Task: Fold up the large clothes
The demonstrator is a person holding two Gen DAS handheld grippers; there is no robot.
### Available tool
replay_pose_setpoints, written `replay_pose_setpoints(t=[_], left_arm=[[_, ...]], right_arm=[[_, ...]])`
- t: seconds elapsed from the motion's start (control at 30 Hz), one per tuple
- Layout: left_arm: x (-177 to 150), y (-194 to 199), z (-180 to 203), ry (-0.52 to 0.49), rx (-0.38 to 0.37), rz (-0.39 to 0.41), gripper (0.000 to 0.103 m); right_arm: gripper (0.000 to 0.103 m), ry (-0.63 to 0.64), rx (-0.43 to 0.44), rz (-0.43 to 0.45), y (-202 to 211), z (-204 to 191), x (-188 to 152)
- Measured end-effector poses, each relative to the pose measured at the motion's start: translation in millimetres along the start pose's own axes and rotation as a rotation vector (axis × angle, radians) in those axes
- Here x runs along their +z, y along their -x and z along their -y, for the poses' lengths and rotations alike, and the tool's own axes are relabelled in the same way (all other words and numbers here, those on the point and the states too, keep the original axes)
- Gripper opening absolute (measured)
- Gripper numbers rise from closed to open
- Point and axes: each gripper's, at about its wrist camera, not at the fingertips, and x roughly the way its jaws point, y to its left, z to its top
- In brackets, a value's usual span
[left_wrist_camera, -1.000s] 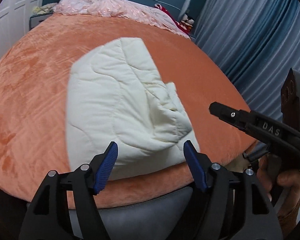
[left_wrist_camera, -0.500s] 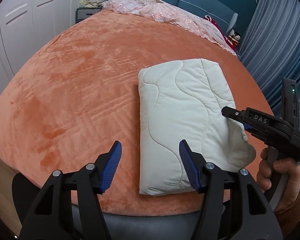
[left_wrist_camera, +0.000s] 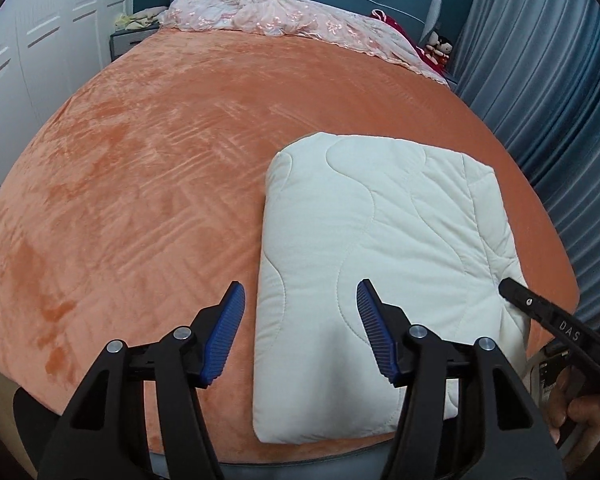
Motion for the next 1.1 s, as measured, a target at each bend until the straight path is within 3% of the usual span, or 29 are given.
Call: replay_pose_setpoints(t=[0.23,0.53,1.1], left_arm=[[-7.8,-44.1,33.0,-0.037,0.016,-0.080,0.055],[-17.6,-73.4,40.6,-0.047,0.082,-0.103,0.057],[-29.7,-106.5,48.3,-0.107,0.161,-0.071,0.065]], right_arm=[[0.006,-0.043,-0.009,-0.052,-32.4,22.4,-9.9],[0.007,-0.068,-0.032,-0.102,-70.9,27.9,-13.2],[0.008,-0.010,-0.084,-0.116,-110.6,25.3,-9.7]])
